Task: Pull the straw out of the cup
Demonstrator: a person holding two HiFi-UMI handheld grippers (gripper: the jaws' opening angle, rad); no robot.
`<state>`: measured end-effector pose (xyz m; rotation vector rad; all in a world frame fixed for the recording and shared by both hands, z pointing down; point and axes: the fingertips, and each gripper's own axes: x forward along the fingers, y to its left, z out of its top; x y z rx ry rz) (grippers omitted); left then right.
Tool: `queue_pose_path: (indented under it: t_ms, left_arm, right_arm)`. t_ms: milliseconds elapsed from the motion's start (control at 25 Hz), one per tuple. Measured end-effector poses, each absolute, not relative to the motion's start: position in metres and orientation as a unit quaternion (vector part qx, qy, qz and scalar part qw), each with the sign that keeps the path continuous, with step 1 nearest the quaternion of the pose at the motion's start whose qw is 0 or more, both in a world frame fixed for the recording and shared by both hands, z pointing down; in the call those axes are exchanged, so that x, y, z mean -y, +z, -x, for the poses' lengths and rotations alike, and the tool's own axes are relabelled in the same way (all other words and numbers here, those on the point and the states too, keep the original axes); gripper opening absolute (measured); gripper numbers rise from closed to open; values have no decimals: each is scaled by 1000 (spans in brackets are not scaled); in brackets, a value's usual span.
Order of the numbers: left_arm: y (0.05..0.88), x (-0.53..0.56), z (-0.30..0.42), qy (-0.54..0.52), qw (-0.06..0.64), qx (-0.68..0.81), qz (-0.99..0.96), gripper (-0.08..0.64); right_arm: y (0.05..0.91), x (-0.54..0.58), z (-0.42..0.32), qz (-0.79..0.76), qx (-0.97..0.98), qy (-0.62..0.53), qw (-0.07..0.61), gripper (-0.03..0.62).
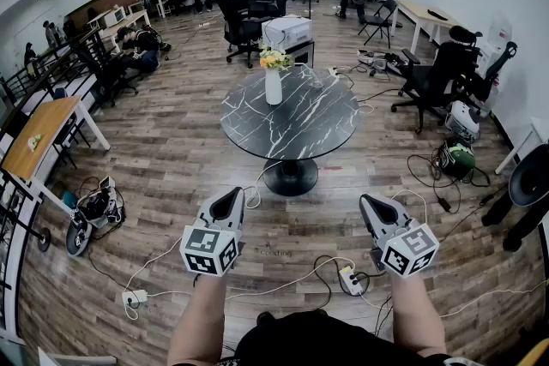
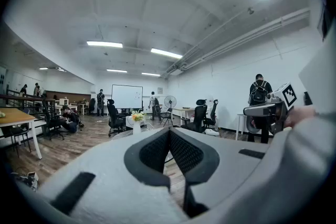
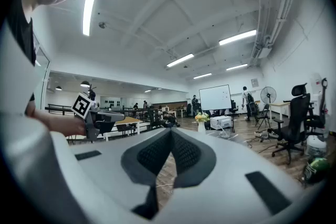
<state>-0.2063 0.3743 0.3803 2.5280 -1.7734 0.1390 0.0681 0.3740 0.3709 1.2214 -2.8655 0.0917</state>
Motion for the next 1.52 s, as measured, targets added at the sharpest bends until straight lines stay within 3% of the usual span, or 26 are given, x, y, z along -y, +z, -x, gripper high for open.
queue_pose_path:
  t_ms: [640,1000,1520]
  left_arm:
    - [377,-381,135,34,8,576,-817,9]
    - [390,-389,106,26,39,578,-815,9]
    - [412,-303,88,18,72,547,-834,11]
  right_arm:
    - [378,-387,-144,-388,921,43,14,5]
    - [394,-396,-176,-379,923,62,23,6]
    - [413,-337,-184,-391,916,90,34,6]
